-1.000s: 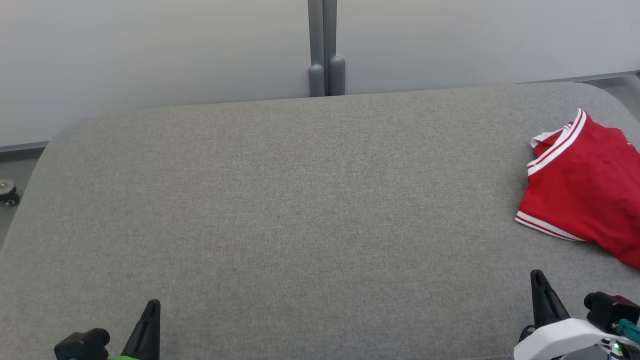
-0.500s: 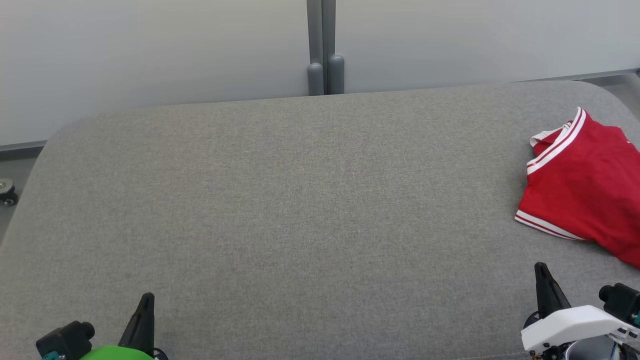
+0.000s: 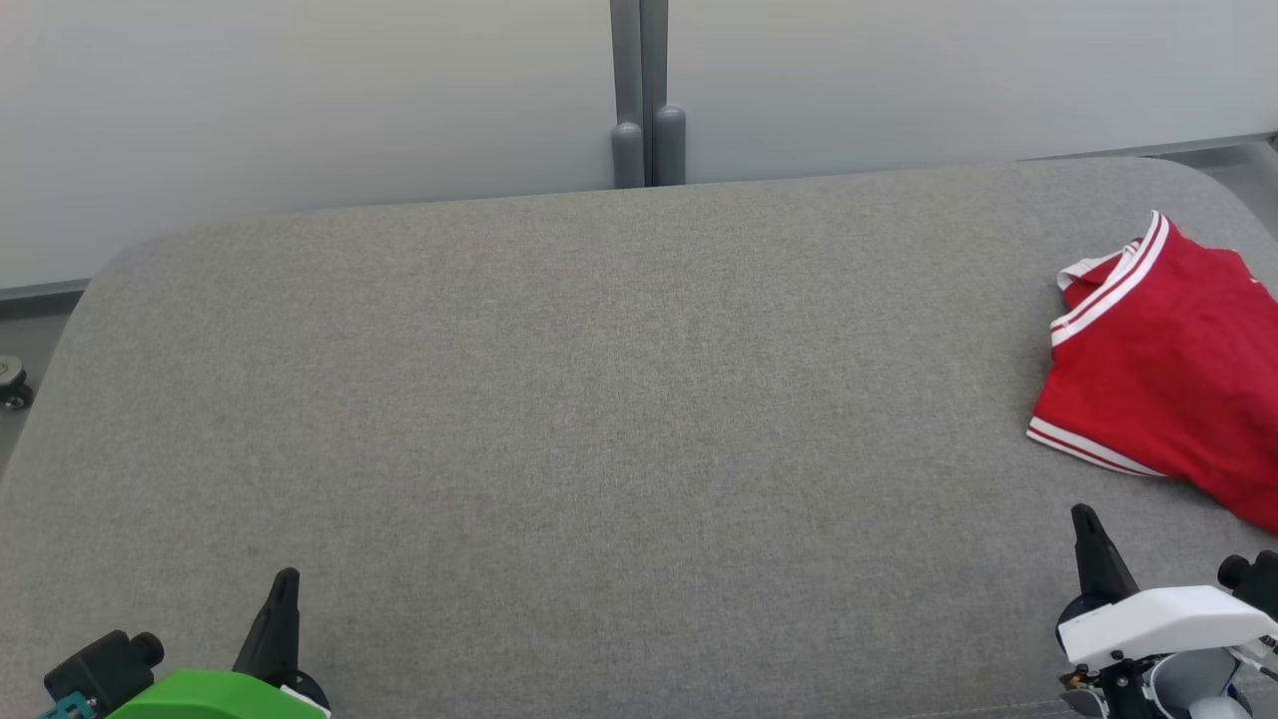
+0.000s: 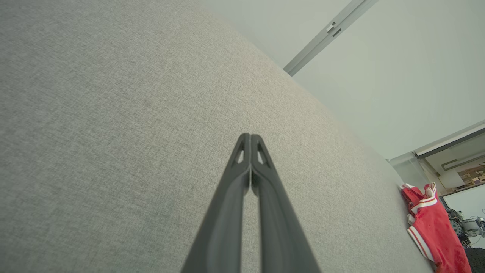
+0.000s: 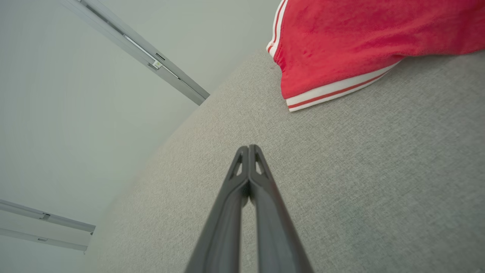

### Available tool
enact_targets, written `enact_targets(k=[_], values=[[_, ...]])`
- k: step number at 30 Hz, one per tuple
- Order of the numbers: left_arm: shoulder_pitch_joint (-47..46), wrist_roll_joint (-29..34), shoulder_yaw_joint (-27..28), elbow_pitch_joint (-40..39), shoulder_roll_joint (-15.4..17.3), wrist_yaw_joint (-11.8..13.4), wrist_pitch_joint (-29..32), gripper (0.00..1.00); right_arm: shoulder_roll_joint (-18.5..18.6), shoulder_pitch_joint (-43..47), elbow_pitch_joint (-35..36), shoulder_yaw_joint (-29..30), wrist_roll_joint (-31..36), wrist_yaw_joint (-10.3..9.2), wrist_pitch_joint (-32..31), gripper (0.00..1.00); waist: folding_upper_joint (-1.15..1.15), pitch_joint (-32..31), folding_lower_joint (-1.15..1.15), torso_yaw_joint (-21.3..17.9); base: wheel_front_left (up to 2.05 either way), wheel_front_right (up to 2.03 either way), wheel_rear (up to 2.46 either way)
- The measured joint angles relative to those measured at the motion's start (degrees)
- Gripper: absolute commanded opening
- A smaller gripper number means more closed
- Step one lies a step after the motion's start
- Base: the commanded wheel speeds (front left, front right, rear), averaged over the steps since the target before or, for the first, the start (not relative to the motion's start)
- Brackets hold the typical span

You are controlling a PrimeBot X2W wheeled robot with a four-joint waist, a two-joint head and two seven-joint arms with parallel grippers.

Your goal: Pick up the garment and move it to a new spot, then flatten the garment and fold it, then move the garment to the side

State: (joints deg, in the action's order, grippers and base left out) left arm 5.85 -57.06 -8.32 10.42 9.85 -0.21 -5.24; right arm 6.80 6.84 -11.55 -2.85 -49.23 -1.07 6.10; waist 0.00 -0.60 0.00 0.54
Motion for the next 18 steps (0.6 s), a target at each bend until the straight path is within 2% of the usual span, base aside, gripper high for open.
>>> enact_targets(k=[18], values=[[-2.48,-11.03,3.11,1.43,-1.80,-1.89,2.87,0.00,-0.93,-2.99,-1.18,2.35,-13.63,2.29,-3.16,0.00,0.00,0.24,0.00,-0.17,0.00,0.00,0.00]])
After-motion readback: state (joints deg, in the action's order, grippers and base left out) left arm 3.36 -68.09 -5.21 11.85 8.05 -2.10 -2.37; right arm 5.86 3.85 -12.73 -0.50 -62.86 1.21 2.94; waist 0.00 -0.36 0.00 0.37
